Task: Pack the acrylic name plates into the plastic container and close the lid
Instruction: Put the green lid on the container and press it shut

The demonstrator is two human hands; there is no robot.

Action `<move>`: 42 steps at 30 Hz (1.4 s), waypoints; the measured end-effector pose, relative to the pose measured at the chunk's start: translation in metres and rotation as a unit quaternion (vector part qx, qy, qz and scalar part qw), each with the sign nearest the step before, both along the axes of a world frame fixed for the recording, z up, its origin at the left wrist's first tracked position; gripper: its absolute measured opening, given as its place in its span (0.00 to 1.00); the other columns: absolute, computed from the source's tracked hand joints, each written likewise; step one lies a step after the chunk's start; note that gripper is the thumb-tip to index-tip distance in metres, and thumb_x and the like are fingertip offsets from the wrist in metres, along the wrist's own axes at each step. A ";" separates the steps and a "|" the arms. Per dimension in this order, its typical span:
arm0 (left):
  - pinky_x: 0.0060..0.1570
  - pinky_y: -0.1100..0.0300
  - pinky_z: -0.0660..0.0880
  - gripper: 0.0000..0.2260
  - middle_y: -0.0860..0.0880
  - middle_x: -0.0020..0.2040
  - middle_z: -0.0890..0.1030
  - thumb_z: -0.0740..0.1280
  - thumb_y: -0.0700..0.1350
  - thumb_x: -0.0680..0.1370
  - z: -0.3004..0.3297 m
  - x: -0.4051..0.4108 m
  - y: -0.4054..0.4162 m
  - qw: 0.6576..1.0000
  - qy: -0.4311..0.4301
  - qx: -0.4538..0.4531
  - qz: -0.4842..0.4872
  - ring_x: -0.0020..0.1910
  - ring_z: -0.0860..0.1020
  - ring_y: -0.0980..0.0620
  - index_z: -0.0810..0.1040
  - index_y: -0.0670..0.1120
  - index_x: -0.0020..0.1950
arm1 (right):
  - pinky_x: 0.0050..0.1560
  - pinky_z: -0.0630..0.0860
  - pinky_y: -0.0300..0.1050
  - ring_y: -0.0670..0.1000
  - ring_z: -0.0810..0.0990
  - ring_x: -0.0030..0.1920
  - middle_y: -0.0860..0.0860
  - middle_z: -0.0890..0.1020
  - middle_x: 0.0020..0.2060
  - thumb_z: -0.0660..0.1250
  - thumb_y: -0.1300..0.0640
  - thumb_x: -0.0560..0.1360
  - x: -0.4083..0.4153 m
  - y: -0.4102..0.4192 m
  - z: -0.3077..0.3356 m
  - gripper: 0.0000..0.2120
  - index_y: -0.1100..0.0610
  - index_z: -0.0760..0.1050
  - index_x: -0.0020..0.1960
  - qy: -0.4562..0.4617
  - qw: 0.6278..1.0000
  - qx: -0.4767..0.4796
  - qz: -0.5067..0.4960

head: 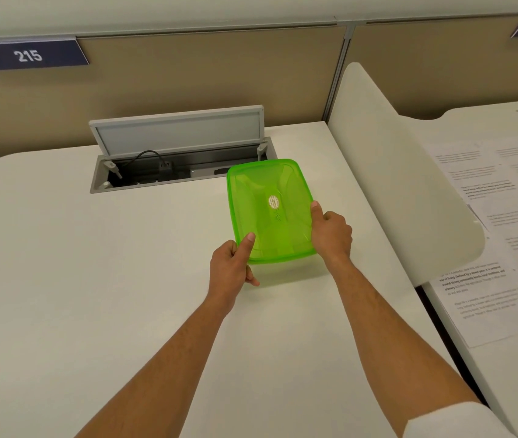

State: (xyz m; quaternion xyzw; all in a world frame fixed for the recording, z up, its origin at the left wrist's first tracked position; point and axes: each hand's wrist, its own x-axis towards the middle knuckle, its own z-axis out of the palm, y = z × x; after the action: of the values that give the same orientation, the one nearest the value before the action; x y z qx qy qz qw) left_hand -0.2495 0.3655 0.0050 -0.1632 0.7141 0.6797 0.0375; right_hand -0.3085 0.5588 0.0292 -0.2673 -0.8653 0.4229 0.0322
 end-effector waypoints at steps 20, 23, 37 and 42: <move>0.24 0.60 0.72 0.26 0.45 0.36 0.78 0.60 0.68 0.75 0.022 -0.077 -0.024 0.988 -0.045 -0.149 -0.014 0.30 0.77 0.50 0.70 0.44 0.40 | 0.42 0.71 0.47 0.52 0.77 0.40 0.50 0.80 0.38 0.63 0.39 0.75 -0.053 0.015 0.008 0.18 0.55 0.75 0.42 0.014 0.996 -0.059 0.063; 0.27 0.57 0.74 0.25 0.45 0.38 0.77 0.59 0.66 0.77 0.023 -0.103 -0.022 0.987 -0.038 -0.158 0.005 0.33 0.76 0.48 0.70 0.44 0.41 | 0.41 0.71 0.47 0.51 0.76 0.40 0.49 0.79 0.38 0.62 0.40 0.77 -0.077 0.009 0.008 0.18 0.54 0.74 0.40 0.018 0.994 -0.085 0.062; 0.47 0.49 0.71 0.25 0.32 0.50 0.79 0.57 0.58 0.82 0.022 -0.168 -0.020 0.993 -0.015 -0.113 -0.006 0.45 0.76 0.43 0.76 0.35 0.51 | 0.43 0.71 0.46 0.48 0.74 0.37 0.49 0.76 0.35 0.64 0.44 0.77 -0.136 0.003 0.001 0.15 0.53 0.71 0.37 0.038 0.977 -0.181 0.107; 0.45 0.49 0.71 0.25 0.35 0.44 0.78 0.55 0.57 0.83 0.030 -0.165 -0.018 0.989 -0.008 -0.144 -0.008 0.44 0.75 0.40 0.74 0.34 0.48 | 0.44 0.70 0.46 0.50 0.73 0.39 0.50 0.75 0.35 0.63 0.45 0.78 -0.139 0.002 0.006 0.16 0.53 0.70 0.37 0.028 0.981 -0.150 0.119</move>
State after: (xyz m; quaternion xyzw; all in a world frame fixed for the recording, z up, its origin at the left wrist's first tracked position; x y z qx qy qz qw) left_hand -0.4144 0.3478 0.0349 -0.1670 0.8057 0.5678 0.0244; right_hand -0.4473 0.5612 0.0350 -0.1519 -0.8163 0.5562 -0.0347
